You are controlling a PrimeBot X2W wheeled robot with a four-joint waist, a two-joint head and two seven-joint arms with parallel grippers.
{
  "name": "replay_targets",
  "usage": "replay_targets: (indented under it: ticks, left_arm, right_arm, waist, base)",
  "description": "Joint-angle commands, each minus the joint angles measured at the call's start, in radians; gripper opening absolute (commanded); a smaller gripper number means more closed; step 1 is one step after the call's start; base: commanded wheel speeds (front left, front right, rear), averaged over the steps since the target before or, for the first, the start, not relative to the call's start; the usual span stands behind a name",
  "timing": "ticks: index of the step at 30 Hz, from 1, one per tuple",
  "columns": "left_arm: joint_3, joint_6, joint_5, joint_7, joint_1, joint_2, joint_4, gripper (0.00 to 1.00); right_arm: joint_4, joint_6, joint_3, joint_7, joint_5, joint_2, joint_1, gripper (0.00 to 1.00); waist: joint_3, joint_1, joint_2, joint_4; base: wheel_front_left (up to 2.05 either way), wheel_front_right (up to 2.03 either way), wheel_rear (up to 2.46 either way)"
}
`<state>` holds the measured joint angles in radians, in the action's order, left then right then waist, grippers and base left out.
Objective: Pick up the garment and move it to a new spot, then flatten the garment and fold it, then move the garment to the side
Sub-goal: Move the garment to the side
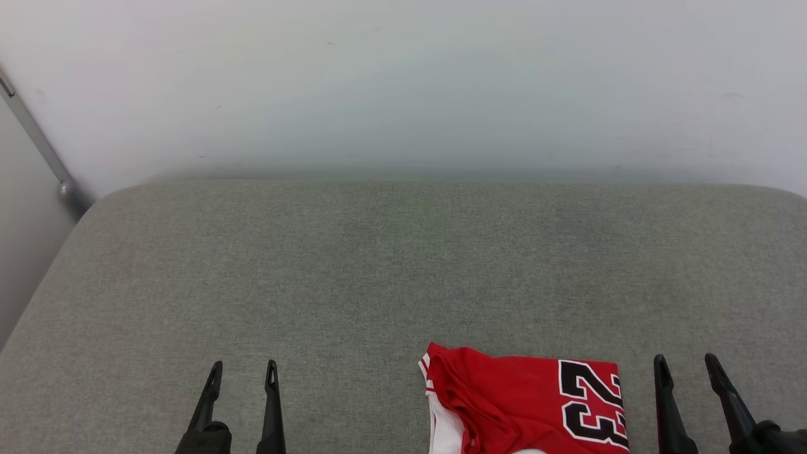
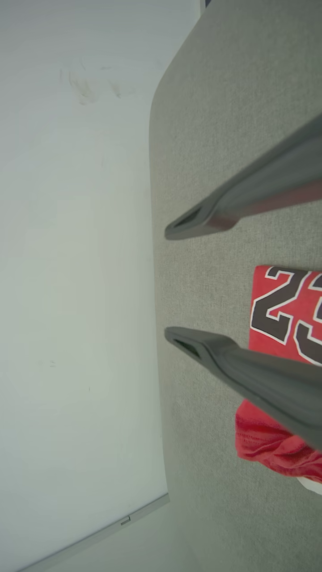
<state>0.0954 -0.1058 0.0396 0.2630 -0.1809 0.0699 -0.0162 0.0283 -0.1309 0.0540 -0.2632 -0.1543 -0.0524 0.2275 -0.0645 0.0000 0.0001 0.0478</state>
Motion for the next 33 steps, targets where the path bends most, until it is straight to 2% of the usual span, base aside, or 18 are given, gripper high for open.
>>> replay_targets:
  ticks: [1, 10, 13, 16, 21, 28, 33]
  left_arm:
    - [-0.002, 0.002, -0.005, 0.002, -0.013, -0.002, -0.001, 1.0]
    - [-0.01, 0.003, -0.008, 0.002, -0.002, -0.005, -0.005, 1.0]
    - [-0.01, 0.005, -0.008, 0.002, 0.004, -0.006, -0.005, 1.0]
    - [-0.009, 0.006, -0.008, 0.002, 0.011, -0.008, -0.007, 1.0]
    - [-0.007, 0.009, -0.007, 0.002, 0.018, -0.01, -0.01, 1.0]
    - [-0.009, 0.016, -0.011, 0.002, 0.024, -0.012, -0.009, 1.0]
    - [-0.009, 0.018, -0.01, 0.002, 0.038, -0.013, -0.007, 1.0]
  right_arm:
    - [-0.002, 0.0, -0.002, -0.002, 0.006, 0.004, 0.0, 1.0]
    - [0.049, 0.0, 0.055, -0.001, 0.067, -0.003, -0.156, 1.0]
    - [0.055, 0.0, 0.053, 0.011, 0.086, -0.049, -0.248, 1.0]
    - [0.04, 0.0, 0.027, 0.068, 0.089, -0.112, -0.335, 1.0]
    - [0.001, 0.0, -0.052, 0.285, 0.037, -0.222, -0.42, 1.0]
    - [-0.069, 0.0, -0.188, 0.746, -0.314, -0.386, -0.434, 1.0]
    - [-0.09, 0.0, -0.223, 0.983, -0.548, -0.465, -0.384, 1.0]
  waist:
    - [0.001, 0.0, -0.0001, -0.001]
    - [0.011, 0.0, -0.0001, -0.003]
    - [0.017, 0.0, -0.0001, -0.005]
    - [0.024, 0.0, -0.0001, -0.004]
    - [0.033, 0.0, -0.0001, 0.002]
    - [0.054, 0.0, -0.0001, 0.01]
    - [0.084, 0.0, -0.0001, 0.021]
  base:
    - [0.0, 0.0, 0.0]
    - [0.0, 0.0, 0.0]
    - [0.0, 0.0, 0.0]
    - [0.0, 0.0, 0.0]
    - [0.0, 0.0, 0.0]
    - [0.0, 0.0, 0.0]
    - [0.0, 0.0, 0.0]
